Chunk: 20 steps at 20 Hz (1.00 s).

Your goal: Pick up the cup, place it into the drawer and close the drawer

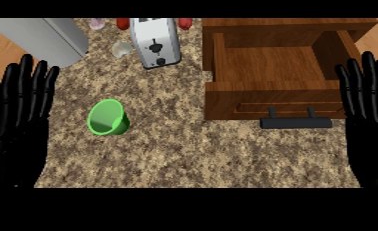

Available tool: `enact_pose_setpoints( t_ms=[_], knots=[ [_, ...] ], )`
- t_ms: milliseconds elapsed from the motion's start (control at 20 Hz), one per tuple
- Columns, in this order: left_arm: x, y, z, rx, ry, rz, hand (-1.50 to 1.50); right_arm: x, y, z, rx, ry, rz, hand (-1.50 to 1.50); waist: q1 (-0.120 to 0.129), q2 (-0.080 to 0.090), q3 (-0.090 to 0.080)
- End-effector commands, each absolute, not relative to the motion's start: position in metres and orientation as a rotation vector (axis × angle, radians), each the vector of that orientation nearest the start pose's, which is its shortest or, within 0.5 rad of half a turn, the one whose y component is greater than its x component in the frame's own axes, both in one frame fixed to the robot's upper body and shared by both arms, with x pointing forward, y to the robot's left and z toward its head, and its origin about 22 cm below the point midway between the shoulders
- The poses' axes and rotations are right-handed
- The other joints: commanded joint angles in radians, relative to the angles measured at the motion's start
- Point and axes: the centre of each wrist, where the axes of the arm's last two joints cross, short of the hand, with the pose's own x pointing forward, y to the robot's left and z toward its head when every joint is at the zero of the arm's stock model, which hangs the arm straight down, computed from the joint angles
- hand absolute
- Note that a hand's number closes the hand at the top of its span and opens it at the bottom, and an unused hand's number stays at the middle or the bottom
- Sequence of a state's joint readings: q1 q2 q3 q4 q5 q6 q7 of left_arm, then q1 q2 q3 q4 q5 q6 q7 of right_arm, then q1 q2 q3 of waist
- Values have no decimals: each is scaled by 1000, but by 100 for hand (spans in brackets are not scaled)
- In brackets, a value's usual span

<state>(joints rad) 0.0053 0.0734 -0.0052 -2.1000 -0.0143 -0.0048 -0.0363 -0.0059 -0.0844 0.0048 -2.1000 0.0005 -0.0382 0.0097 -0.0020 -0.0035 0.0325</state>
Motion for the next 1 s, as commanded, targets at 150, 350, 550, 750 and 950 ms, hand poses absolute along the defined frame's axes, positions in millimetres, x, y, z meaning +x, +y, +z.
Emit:
enact_pose_setpoints(
  t_ms=[150, 350, 550, 750, 950],
  knots=[
    [209, 270, 147, -164, -2125, -278, -150, 214, -228, 133, -25, -2137, 78, -150, 7, 2, -33],
    [224, 284, 104, -332, -1878, -63, -150, 206, -230, 126, 64, -1975, 243, -150, -3, 7, -35],
    [245, 307, 88, -373, -1854, -28, -150, 215, -220, 122, 82, -1964, 250, -150, -1, 5, -33],
    [259, 329, 74, -310, -1810, -45, -150, 237, -253, 121, 91, -1975, 235, -150, -1, 5, -33],
    [258, 326, 46, -257, -1756, -42, -150, 237, -247, 130, 56, -1982, 245, -150, 0, 4, -33]
  ],
)
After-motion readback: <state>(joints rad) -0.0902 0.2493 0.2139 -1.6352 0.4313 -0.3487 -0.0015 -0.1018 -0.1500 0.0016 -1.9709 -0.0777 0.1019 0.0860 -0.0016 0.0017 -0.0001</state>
